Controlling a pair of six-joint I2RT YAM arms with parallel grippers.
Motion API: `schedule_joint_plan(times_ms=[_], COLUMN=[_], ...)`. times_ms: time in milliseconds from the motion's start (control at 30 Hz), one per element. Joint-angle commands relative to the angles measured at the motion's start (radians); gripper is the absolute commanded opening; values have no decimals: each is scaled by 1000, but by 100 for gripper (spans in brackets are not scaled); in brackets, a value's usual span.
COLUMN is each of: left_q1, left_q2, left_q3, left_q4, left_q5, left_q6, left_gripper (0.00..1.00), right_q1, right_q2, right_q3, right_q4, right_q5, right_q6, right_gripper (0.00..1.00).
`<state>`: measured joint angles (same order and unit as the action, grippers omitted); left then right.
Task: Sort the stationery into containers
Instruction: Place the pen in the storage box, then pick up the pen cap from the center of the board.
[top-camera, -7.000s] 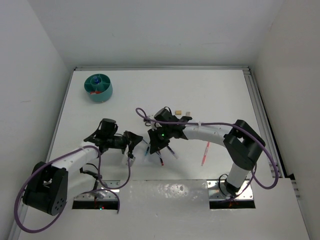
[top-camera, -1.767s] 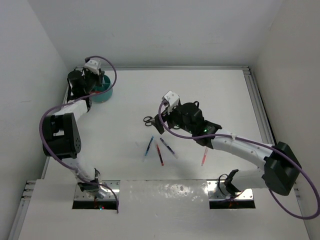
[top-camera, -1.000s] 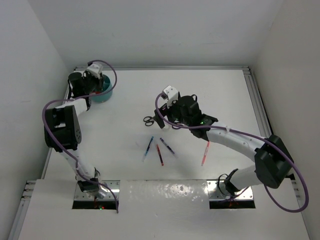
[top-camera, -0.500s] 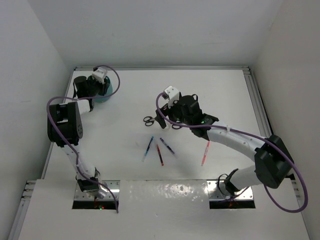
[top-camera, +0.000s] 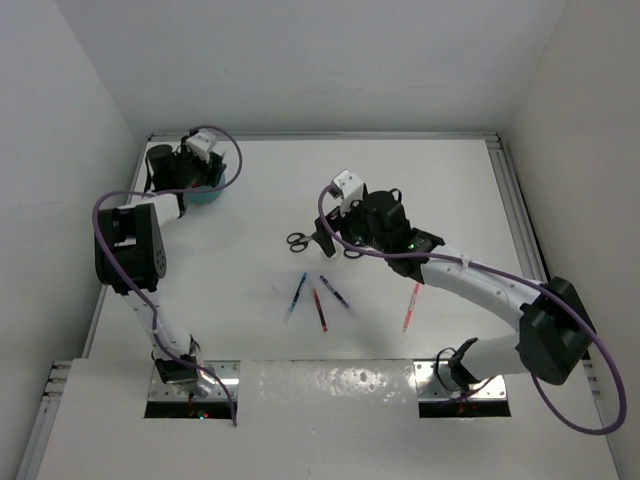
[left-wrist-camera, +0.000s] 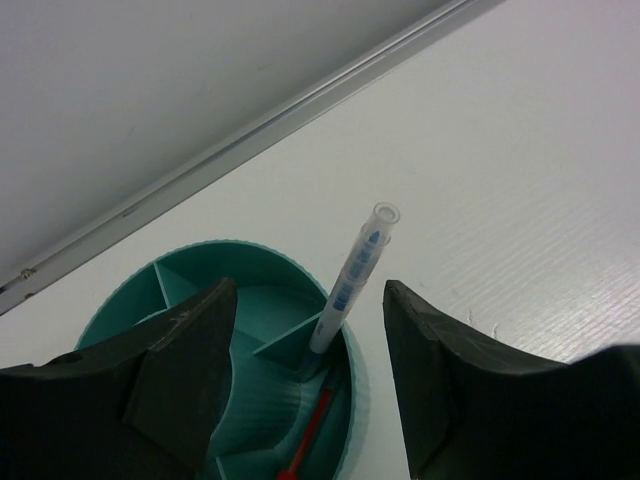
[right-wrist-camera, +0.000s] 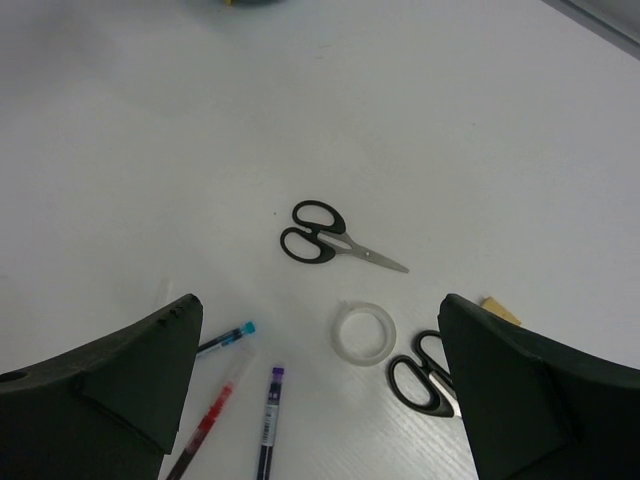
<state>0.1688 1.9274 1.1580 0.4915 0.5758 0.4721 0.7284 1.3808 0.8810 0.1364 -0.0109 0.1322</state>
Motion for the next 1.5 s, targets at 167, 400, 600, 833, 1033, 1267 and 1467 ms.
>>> schedule_joint_plan(times_ms=[167, 400, 600, 833, 1033, 1267, 1467], left_q1=[-14, -31, -158, -494, -719, -712, -589], left_q2=[-125, -330, -536, -803, -815, -855, -933], left_q3=[57, 28, -35, -323, -376, -424, -508], left_q4=[-111, -310, -653, -740, -806, -740, -868], left_q5=[131, 229, 104, -152, -367, -450, -26], left_q6=[74, 189, 134, -88, -355, -395, 666], left_gripper=[66, 69, 60, 50, 53, 47, 45], right_q1=[2, 14, 26, 29, 26, -39, -171], right_q2=[-80, -134, -184, -281, -390, -471, -477], right_q3=[-14, -20, -62, -137, -227, -298, -349], right_q4=[2, -162, -386, -540, -646, -764, -762], right_q5=[5, 185, 282, 334, 488, 470, 254], right_q6=[4, 32, 161, 346, 517, 690, 704], right_gripper=[99, 99, 91, 83, 62, 55, 71])
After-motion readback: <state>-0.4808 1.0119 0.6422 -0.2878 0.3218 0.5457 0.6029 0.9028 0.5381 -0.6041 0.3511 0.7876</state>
